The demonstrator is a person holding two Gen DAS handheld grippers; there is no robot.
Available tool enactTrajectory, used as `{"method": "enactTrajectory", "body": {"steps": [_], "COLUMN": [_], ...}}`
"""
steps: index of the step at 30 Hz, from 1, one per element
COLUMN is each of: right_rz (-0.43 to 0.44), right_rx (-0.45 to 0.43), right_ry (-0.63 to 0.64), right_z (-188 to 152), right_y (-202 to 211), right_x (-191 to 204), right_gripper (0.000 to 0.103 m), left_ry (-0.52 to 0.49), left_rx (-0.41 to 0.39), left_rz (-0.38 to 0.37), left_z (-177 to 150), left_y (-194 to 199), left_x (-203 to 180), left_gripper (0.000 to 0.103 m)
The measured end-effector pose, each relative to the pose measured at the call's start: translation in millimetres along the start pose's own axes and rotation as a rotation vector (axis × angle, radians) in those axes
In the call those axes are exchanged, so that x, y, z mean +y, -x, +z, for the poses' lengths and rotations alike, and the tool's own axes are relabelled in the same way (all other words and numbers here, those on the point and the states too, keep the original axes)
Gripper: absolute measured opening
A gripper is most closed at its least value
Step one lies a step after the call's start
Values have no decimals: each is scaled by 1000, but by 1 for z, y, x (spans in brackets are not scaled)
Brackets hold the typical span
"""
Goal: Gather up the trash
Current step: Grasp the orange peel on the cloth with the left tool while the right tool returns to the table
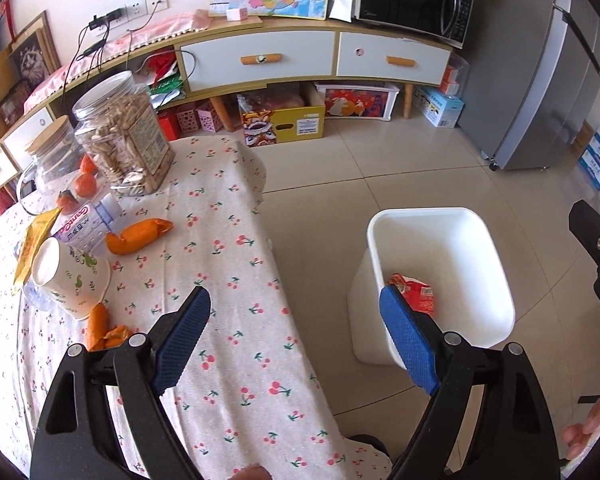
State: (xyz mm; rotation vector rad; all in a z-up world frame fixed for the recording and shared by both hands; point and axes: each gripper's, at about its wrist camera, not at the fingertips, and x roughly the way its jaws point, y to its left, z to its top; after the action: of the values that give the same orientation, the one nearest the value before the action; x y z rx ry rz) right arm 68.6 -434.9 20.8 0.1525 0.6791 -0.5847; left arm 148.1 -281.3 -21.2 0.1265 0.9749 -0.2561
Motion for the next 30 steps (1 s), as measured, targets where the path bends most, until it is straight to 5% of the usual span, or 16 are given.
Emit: {"method": "enactTrajectory", "body": {"steps": [17, 26, 30], "right_rz": [97, 97, 101], "right_rx": [45, 73, 77], "right_ry": [139, 198, 229], "right_z": [-15, -21, -24], "right_y": [1, -8, -10], "right_x": [84, 110, 125], "right_gripper": [96, 96, 96], "left_ry": [220, 343, 326], "left_rx": [111, 152, 169], "left_rz": [204, 190, 173], "left_z": [-45, -54, -57], "left_y": [-36, -62, -70], "left_x": [145, 187, 188], "left_gripper": [84, 83, 72]}}
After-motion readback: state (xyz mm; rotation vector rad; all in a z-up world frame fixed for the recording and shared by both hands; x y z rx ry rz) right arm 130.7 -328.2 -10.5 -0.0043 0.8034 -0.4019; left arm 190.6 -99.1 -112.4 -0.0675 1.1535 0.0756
